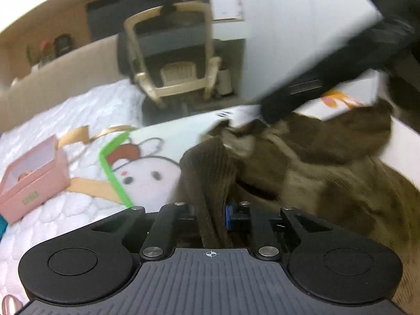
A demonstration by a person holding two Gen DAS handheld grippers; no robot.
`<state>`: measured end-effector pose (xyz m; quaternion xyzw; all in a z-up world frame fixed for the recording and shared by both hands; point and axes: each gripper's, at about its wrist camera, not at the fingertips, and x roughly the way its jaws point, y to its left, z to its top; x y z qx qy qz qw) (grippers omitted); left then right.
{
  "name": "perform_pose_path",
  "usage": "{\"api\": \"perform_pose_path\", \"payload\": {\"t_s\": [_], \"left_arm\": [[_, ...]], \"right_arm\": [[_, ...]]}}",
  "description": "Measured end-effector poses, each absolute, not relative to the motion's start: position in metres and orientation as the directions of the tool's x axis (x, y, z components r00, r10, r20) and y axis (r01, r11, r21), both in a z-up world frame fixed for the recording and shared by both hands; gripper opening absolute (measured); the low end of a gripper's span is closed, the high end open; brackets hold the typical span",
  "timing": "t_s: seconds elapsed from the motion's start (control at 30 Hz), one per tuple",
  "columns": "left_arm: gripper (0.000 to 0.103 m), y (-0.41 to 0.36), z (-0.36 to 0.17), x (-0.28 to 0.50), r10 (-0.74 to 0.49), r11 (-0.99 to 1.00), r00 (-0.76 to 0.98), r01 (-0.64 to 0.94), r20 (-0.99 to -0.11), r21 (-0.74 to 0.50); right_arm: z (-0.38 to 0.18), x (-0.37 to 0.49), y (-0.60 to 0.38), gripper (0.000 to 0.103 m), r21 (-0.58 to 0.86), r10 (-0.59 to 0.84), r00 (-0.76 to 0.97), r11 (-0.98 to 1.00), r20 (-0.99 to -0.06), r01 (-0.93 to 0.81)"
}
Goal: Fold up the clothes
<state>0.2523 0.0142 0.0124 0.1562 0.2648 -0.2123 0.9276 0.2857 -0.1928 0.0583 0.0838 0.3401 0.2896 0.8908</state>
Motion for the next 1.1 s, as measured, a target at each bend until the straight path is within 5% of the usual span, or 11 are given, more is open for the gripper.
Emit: {"api": "perform_pose_path", "payload": {"t_s": [0.3,0.5,0.53,0.57,0.63,0.8,0.93,1.1], "left_arm": [[0.008,0.126,-0.004,0.343,-0.002,0.976,0.810,0.130,-0.586,0.177],[0.017,0.173,-0.028,0.350,-0.061,0.996,0.743,0.091,-0.666,0.011],[0.033,0.178,-0.027,0.346,-0.062,0.997,0.745,0.080,-0.665,-0.002],[0.069,0.183,-0.024,0.342,-0.039,0.998,0.754,0.057,-0.656,0.006],[0.091,0.195,-0.016,0.332,0.008,1.000,0.780,0.005,-0.625,0.019],[0.093,0.224,0.008,0.317,-0.116,0.983,0.808,0.012,-0.577,-0.181],[0.095,0.207,0.019,0.321,-0.310,0.936,0.789,0.155,-0.530,-0.317],[0.097,0.154,0.013,0.335,-0.495,0.859,0.682,0.288,-0.538,-0.424]], "right_arm": [[-0.016,0.336,-0.273,0.067,0.548,0.505,0.597,0.827,-0.624,-0.126],[-0.048,0.390,-0.226,0.069,0.587,0.555,0.537,0.799,-0.635,-0.131],[-0.049,0.403,-0.215,0.076,0.589,0.573,0.522,0.792,-0.631,-0.157],[-0.049,0.416,-0.204,0.080,0.595,0.595,0.488,0.784,-0.639,-0.175],[-0.049,0.439,-0.186,0.082,0.593,0.599,0.446,0.787,-0.665,-0.171],[-0.011,0.455,-0.187,0.080,0.511,0.517,0.682,0.826,-0.517,-0.238],[-0.025,0.457,-0.205,0.081,0.540,0.536,0.597,0.819,-0.598,-0.194],[-0.018,0.406,-0.248,0.081,0.397,0.379,0.696,0.906,-0.610,-0.146]]}}
